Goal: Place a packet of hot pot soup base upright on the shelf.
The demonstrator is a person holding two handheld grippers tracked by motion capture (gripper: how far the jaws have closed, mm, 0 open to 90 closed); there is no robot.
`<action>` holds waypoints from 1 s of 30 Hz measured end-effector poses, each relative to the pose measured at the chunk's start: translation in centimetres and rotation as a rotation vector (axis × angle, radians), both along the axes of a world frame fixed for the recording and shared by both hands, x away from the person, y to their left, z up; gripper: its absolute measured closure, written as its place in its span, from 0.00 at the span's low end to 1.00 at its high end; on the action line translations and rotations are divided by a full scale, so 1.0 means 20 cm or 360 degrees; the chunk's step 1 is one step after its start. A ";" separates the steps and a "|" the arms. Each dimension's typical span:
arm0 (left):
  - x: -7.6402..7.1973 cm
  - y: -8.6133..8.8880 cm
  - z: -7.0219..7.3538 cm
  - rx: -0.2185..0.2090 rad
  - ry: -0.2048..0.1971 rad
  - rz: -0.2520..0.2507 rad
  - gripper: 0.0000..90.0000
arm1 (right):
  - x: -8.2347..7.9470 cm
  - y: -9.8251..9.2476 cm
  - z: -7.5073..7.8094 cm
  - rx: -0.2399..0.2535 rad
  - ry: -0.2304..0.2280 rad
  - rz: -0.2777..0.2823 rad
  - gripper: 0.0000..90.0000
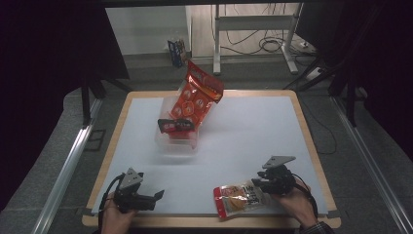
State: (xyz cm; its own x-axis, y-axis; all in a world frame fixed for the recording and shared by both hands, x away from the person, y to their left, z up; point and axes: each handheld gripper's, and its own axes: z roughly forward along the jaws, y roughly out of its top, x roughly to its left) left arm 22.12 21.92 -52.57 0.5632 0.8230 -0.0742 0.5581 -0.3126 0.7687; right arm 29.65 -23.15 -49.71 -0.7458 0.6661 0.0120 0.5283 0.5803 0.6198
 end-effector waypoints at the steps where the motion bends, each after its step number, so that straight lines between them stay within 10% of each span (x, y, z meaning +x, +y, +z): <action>1: 0.00 0.00 0.00 -0.0002 -0.0001 -0.0001 0.01 | 0.00 0.00 0.00 0.0005 0.0003 -0.0003 0.68; 7: 0.00 0.00 0.00 -0.0001 0.0000 0.0002 0.01 | 0.00 -0.02 0.05 0.0161 -0.0012 0.0002 0.76; 30: 0.00 0.00 0.00 0.0008 0.0009 0.0003 0.01 | 0.00 -0.01 0.07 0.0119 -0.0040 0.0063 0.81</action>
